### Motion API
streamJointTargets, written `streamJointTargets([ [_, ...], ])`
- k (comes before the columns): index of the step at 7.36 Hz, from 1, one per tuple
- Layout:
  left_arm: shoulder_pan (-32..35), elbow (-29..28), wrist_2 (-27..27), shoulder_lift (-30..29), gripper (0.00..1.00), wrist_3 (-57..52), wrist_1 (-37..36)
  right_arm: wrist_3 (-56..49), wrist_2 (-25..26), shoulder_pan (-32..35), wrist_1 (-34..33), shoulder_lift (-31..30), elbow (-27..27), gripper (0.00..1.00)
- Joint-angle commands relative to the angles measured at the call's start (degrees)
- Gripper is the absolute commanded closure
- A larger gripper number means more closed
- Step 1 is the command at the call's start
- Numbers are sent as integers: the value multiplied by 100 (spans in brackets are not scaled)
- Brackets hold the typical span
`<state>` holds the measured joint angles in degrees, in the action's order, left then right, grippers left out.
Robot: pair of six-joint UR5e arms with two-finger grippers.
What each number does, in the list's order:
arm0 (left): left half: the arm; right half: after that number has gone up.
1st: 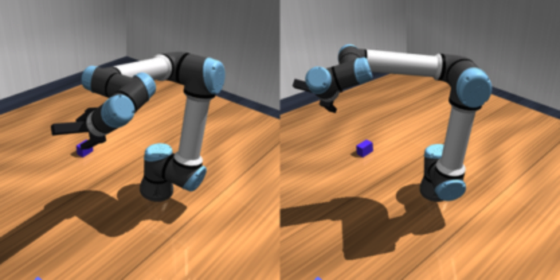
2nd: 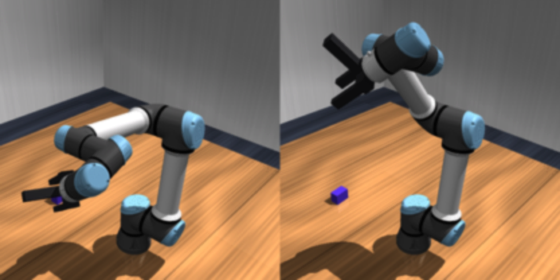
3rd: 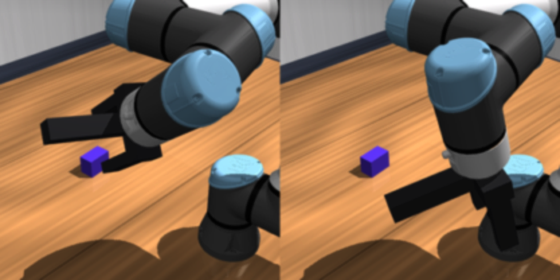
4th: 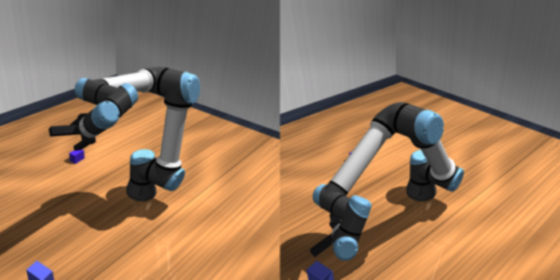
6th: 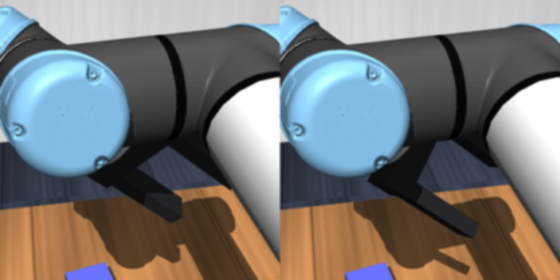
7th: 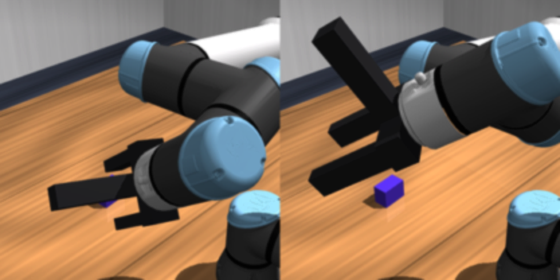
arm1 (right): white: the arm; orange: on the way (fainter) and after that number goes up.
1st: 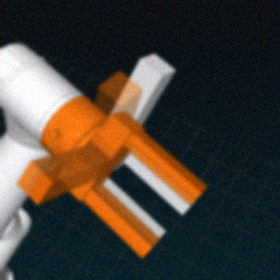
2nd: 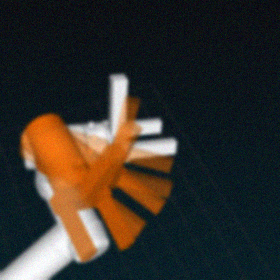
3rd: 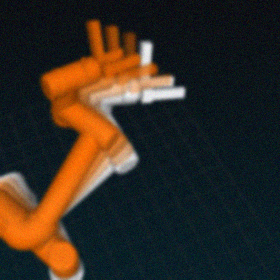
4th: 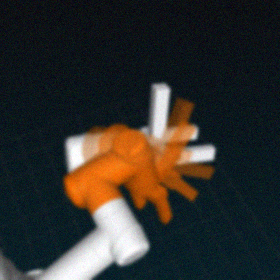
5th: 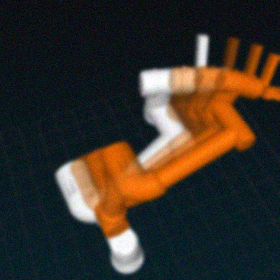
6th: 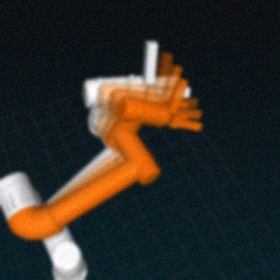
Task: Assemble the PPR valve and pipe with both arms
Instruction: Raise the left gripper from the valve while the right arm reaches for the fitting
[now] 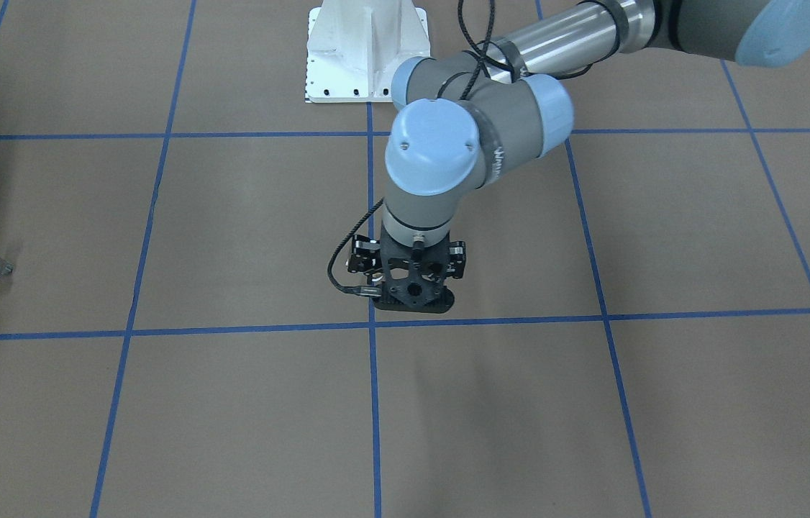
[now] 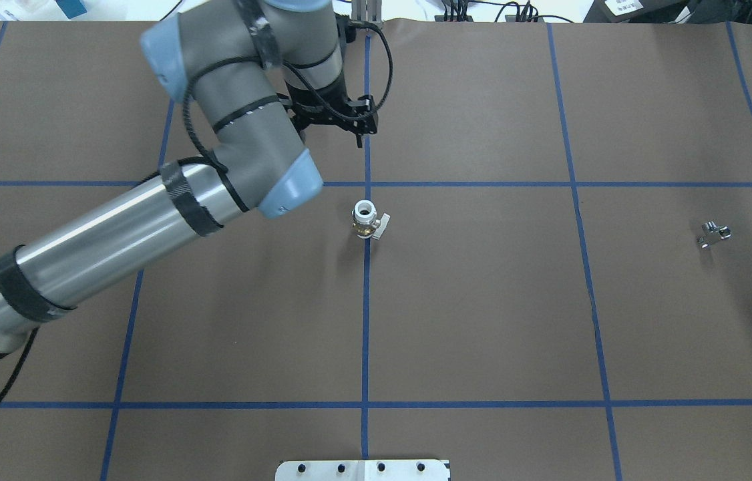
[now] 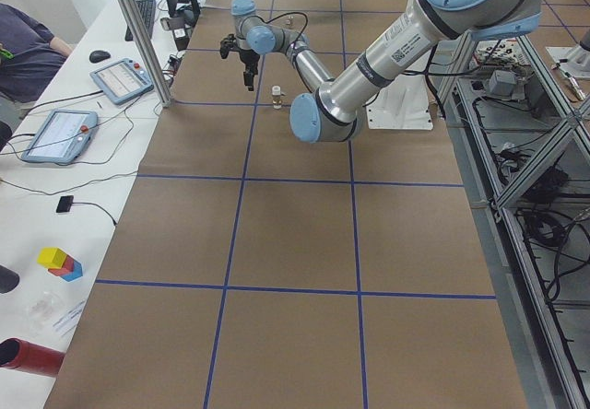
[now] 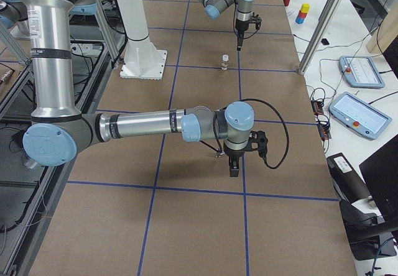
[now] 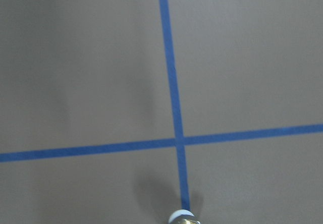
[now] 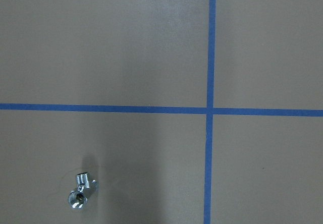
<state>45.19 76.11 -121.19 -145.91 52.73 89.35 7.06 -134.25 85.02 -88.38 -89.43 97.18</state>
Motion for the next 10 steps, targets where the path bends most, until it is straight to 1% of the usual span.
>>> streamJointTargets([
  [1, 445, 657, -177, 737, 0, -569, -32, 442, 232, -729, 189, 92, 108, 1],
  [2, 490, 798, -177, 905, 0, -588, -32, 819, 224, -1107, 268, 328, 108, 1],
  [3, 543, 843, -177, 976, 0, -614, -32, 1458, 337, -1528, 486, 347, 116, 1],
  [4, 569, 870, -177, 977, 0, -614, -32, 1734, 721, -1846, 897, 321, 99, 1],
  [7, 570, 870, -177, 986, 0, -606, -32, 1790, 708, -2042, 998, 233, -6, 2],
  [10, 561, 870, -168, 977, 0, -606, -32, 1772, 707, -2358, 1007, 233, -357, 2],
])
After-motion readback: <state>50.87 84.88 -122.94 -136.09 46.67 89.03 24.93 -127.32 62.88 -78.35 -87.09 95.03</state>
